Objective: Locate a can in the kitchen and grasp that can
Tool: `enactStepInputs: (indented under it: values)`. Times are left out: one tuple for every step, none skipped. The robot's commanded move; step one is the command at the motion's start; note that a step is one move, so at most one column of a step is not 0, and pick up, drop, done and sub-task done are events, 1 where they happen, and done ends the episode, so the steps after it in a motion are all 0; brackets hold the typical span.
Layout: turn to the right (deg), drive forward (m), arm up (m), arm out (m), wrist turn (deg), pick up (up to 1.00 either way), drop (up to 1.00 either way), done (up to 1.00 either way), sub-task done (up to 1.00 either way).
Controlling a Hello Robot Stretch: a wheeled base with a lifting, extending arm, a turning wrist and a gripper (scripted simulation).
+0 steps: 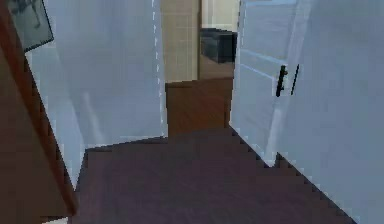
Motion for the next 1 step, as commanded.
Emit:
enactStepInputs:
  values:
    - [0.0, 1.00, 0.00, 0.00, 0.0, 0.00, 0.00, 0.00, 0.00]
